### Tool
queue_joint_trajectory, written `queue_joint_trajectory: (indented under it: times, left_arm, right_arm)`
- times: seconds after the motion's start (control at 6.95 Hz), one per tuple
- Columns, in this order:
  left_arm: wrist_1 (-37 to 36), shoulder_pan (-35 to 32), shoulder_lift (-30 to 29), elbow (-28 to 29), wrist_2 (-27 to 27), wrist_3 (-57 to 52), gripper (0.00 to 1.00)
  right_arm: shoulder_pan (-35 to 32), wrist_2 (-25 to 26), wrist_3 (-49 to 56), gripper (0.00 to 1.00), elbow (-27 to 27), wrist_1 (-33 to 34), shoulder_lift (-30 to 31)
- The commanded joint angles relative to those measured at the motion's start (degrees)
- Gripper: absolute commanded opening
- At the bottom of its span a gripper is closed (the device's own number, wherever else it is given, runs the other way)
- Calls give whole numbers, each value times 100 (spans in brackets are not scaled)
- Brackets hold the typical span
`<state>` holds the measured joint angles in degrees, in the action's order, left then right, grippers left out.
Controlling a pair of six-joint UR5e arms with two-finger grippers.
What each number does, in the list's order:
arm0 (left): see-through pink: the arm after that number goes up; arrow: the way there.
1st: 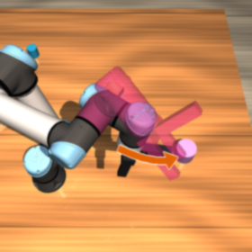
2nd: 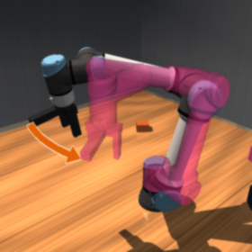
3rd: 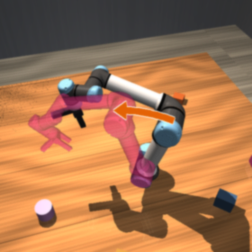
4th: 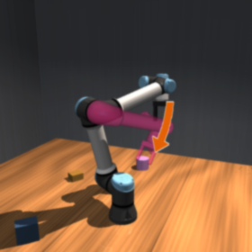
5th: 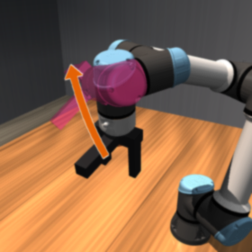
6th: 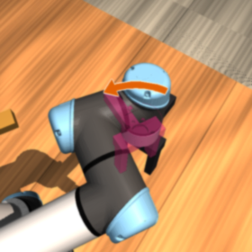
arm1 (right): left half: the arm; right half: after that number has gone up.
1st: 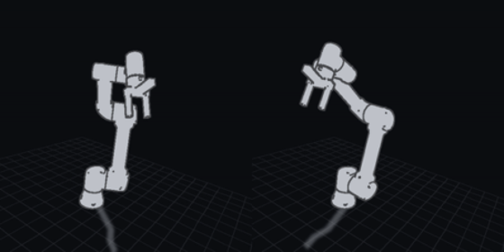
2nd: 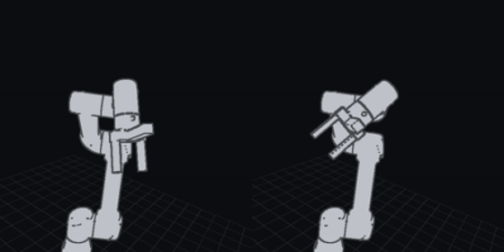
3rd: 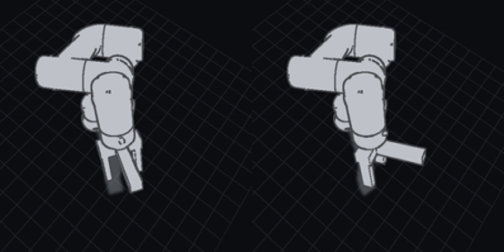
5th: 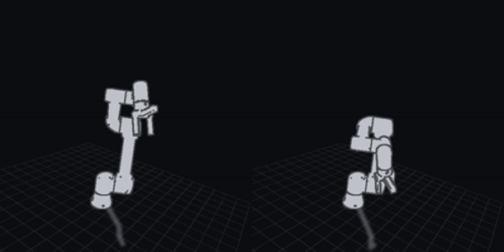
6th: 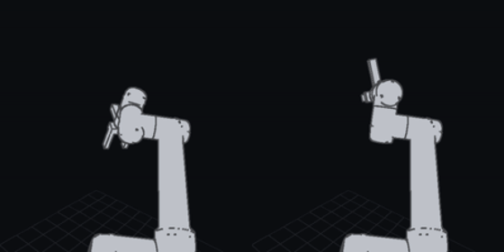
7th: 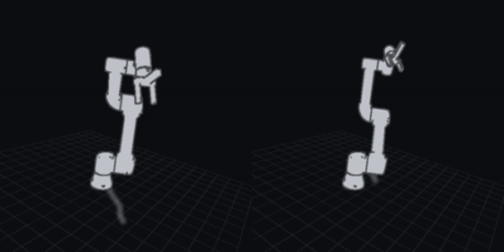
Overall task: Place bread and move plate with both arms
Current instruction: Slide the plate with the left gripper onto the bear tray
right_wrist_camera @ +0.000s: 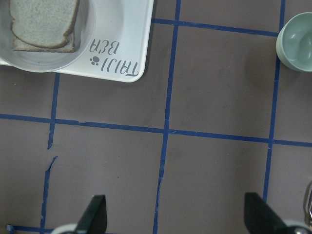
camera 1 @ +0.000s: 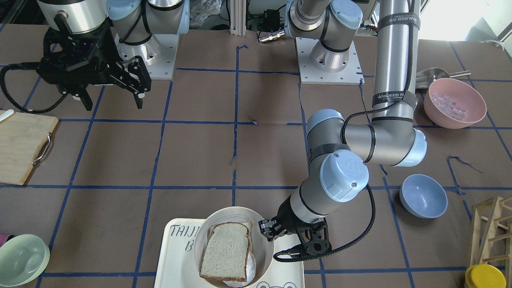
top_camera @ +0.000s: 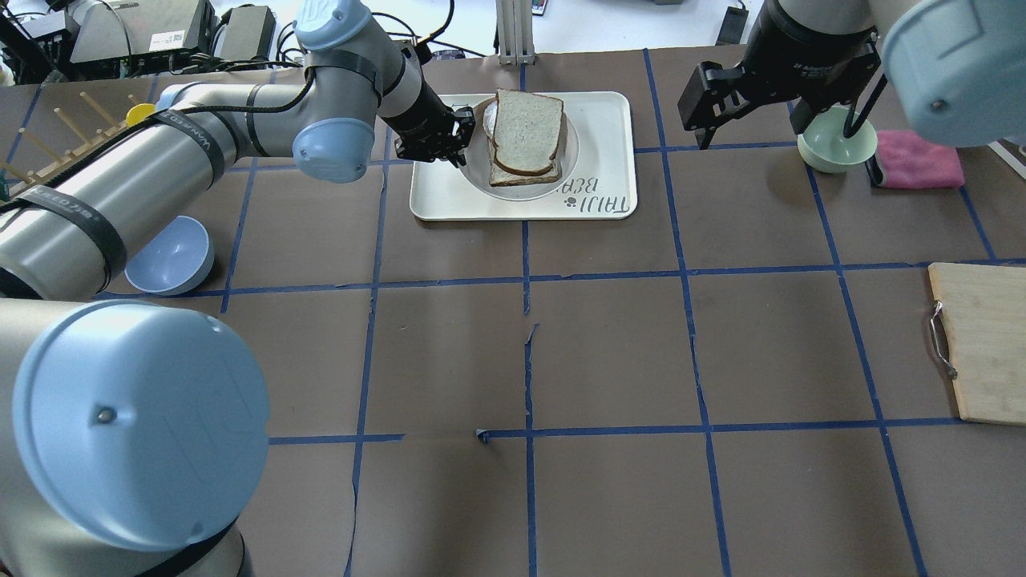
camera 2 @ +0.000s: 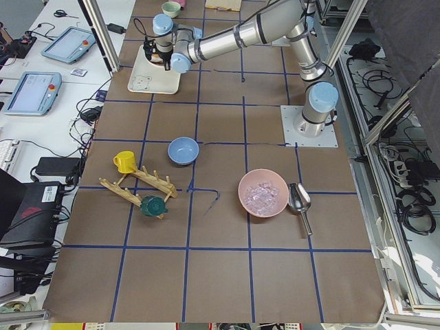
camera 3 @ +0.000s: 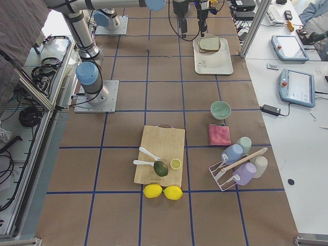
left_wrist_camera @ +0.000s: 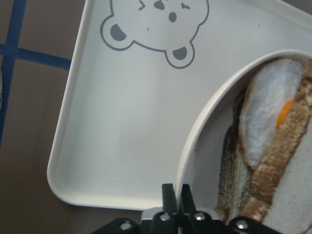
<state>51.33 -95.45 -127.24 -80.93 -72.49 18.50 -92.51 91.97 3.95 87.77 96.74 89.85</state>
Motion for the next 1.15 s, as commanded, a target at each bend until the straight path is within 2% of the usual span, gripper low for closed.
queue_joint_trajectory:
  times: [0.0, 0.29, 0.43, 0.58, 0.72, 1.01]
  left_arm:
    - [-361, 0, -441, 147, 129, 13, 0]
    - [-378, 0, -608, 253, 147, 74, 0]
    - [-378, 0, -618, 262, 321, 92, 0]
    - [-378, 0, -609, 262, 514, 119, 10]
    - [-370, 0, -557, 288, 516, 249, 99]
    - [-291, 0, -399, 262, 472, 251, 100]
  right_arm:
    - [-4, 6, 1, 100, 3, 12, -3]
    - [-13, 6, 1, 100, 47, 20, -12]
    - [-4, -3, 1, 100, 56, 20, -12]
    - [-4, 6, 1, 100, 56, 20, -12]
    - [-4, 6, 9, 100, 56, 20, -12]
    - [-4, 6, 1, 100, 65, 20, -12]
